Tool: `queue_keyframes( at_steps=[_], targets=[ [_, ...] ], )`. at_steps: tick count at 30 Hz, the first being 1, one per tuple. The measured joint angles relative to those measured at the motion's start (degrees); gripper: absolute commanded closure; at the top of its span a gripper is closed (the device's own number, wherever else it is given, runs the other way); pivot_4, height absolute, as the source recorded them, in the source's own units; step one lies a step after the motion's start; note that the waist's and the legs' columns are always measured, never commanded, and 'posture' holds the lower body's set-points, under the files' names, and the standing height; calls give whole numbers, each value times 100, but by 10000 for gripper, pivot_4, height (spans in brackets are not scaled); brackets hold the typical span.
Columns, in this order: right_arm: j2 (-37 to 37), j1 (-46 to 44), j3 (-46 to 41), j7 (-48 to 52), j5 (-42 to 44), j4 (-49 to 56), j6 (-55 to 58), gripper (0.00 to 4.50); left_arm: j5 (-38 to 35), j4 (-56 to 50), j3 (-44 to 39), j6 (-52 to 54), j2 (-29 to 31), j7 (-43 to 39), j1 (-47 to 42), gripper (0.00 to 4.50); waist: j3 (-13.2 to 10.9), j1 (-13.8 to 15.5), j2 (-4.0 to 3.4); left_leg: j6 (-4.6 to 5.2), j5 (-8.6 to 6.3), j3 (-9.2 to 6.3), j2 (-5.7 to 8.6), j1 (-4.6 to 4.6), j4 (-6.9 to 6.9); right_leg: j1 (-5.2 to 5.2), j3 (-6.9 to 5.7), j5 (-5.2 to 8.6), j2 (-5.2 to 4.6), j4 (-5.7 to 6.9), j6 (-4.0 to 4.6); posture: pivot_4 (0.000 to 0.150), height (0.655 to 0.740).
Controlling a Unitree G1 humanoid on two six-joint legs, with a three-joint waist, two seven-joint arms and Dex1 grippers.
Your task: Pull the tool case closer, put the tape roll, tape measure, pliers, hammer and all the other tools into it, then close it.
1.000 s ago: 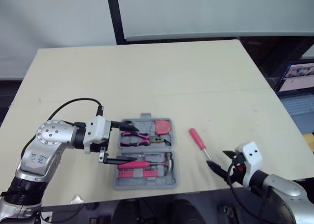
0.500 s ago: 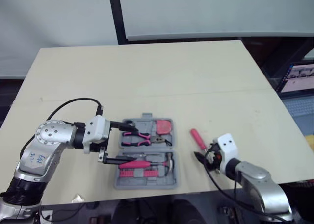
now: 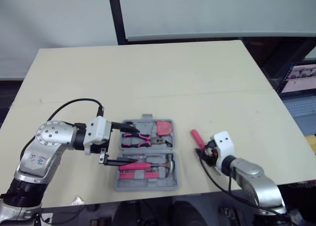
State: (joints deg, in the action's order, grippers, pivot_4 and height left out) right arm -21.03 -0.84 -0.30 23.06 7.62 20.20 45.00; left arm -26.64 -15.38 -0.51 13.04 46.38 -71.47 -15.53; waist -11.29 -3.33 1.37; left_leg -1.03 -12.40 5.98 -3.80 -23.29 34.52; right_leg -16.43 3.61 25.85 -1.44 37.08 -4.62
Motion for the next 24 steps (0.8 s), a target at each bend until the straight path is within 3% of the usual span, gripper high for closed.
queue_keyframes(
  at_steps=[2, 3, 24],
  targets=[
    [-1, 1, 7, -17, 2, 0, -4, 38967, 0, 0, 0, -3, 0, -5, 0, 0, 0, -4, 0, 0, 0, 0, 0, 0, -1, -1, 0, 0, 0, 0, 0, 1500, 7400],
    [0, 0, 16, -20, 2, 1, -11, 41250, 0, 0, -1, -7, 1, -16, 0, 0, 0, -3, 0, 0, 0, 0, 0, 0, -1, -1, 0, 0, 1, -1, 0, 1500, 7400],
    [-148, -269, 113, -42, 229, 209, 345, 41049, 35, 45, -4, -190, 2, -63, 0, 0, 0, 1, 0, 0, 1, 1, 0, -1, -1, -3, 1, 0, 0, 1, 0, 1500, 7400]
  ],
)
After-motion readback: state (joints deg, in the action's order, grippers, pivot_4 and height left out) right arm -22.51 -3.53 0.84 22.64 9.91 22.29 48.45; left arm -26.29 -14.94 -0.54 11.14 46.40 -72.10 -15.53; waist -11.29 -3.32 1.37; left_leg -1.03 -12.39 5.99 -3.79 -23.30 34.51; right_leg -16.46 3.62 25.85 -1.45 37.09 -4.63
